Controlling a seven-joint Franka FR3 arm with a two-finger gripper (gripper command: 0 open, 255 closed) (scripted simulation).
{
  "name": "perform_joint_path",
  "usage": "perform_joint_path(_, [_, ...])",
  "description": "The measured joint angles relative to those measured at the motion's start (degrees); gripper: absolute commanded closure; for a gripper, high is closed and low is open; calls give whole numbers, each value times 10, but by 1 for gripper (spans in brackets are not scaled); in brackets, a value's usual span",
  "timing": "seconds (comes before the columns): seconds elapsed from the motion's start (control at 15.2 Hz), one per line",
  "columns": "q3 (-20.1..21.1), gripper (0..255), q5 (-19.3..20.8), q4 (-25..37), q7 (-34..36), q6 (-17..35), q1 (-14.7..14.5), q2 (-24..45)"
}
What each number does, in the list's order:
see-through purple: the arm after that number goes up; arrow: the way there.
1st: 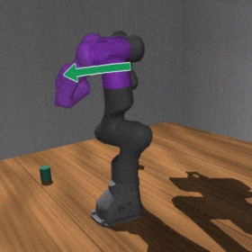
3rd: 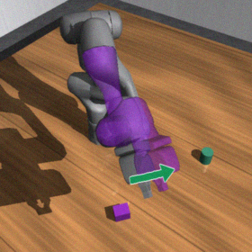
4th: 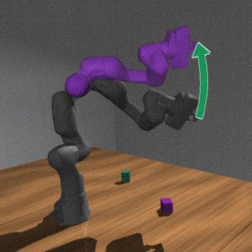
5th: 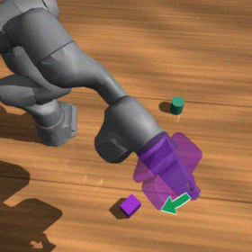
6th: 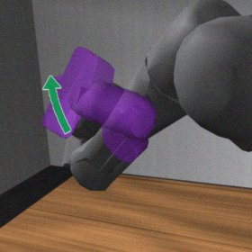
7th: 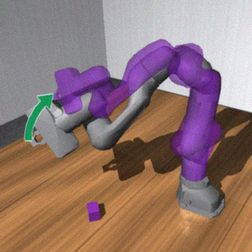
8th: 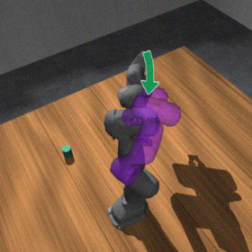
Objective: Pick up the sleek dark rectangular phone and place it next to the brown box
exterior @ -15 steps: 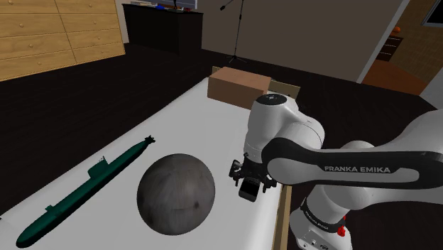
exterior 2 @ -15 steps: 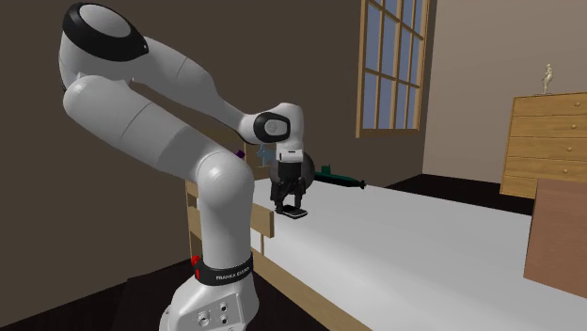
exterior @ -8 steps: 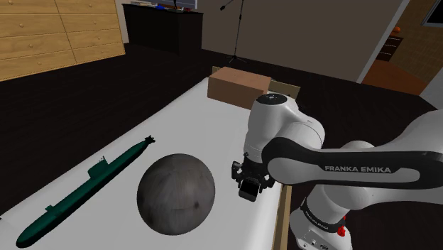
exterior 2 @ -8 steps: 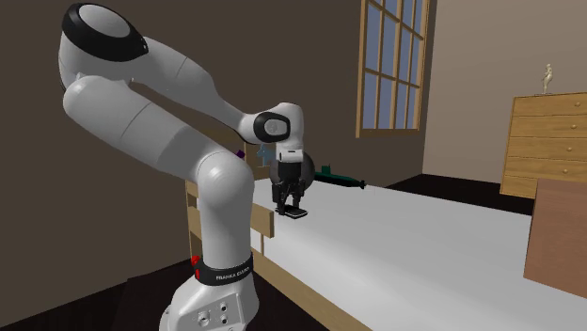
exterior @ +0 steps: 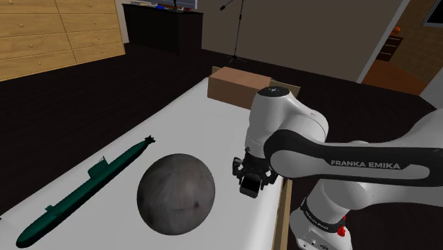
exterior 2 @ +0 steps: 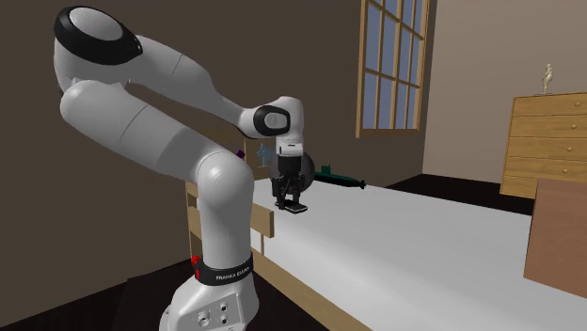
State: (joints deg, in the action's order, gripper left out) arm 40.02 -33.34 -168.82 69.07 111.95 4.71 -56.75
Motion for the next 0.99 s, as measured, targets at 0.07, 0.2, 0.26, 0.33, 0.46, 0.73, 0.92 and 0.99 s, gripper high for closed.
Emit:
perform_joint_path(0.07, [-7, 255, 6, 5, 1, -13, 0, -8])
perform_joint_path(0.2, [-17, 255, 16, 16, 2, -32, 2, -17])
perform_joint_path(0.26, [-22, 255, 21, 21, 2, -40, 4, -20])
perform_joint_path(0.33, [-28, 255, 26, 27, 2, -51, 4, -26])
perform_joint_path(0.46, [-38, 255, 36, 40, 3, -69, 8, -31])
perform_joint_path(0.73, [-56, 255, 54, 63, 4, -103, 13, -43])
perform_joint_path(0.92, [-70, 255, 68, 84, 3, -126, 19, -46])
perform_joint_path(0.99, [-74, 255, 71, 91, 4, -134, 20, -47])
